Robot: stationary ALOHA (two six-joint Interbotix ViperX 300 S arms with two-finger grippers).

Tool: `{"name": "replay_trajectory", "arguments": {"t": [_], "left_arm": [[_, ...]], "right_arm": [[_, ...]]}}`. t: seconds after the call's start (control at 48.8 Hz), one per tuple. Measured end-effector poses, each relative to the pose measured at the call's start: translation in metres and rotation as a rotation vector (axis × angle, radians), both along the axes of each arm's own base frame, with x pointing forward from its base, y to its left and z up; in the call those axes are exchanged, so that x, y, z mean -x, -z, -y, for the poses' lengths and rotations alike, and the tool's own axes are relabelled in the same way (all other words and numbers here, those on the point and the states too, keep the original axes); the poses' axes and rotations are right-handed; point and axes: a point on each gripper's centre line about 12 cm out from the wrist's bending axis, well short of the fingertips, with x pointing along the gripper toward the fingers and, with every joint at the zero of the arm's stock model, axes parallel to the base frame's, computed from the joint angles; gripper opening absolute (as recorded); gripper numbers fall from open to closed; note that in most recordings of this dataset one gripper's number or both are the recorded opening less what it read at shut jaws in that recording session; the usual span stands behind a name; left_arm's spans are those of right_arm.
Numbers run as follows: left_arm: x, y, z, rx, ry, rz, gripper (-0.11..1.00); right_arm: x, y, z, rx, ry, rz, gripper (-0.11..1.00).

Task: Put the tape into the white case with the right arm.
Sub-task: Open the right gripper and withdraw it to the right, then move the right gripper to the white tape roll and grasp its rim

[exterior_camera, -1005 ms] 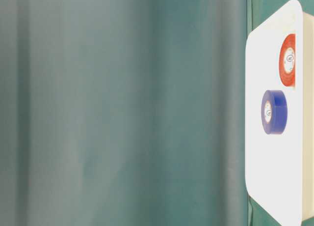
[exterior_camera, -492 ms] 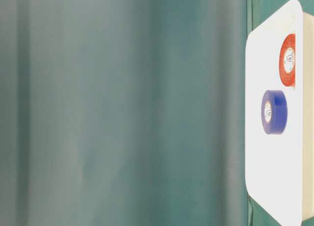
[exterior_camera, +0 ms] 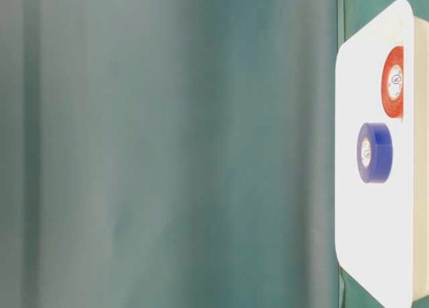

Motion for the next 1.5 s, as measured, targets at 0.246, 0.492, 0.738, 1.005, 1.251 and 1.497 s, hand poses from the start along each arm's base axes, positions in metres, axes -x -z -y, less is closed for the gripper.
{"name": "replay_trajectory", "arguments": {"t": [0.246,0.492,0.738,1.005,1.251,1.497], "left_arm": [[0.0,0.0,0.0,0.0,0.0,0.0,0.0],[0.0,0.001,0.0,0.0,0.0,-0.002,0.0],[0.0,0.0,0.0,-0.002,0.0,0.0,0.0],[0.0,0.001,0.0,-0.002,0.0,-0.003,0.0],[0.0,0.001,0.0,-0.002,0.0,-0.002,0.0],[0.0,0.001,0.0,-0.002,0.0,-0.002,0.0]], "right_arm": [[0.003,0.004,-0.022,-0.002,-0.116,-0.024,0.58],[0.003,0.007,-0.027,0.001,-0.145,-0.04,0.58],[-0.017,0.003,-0.034,0.009,-0.153,-0.066,0.53],[-0.07,0.001,-0.053,0.012,-0.178,-0.086,0.5],[-0.11,0.005,-0.076,0.02,-0.218,-0.104,0.5],[-0.146,0.014,-0.092,0.022,-0.227,-0.115,0.5]]}}
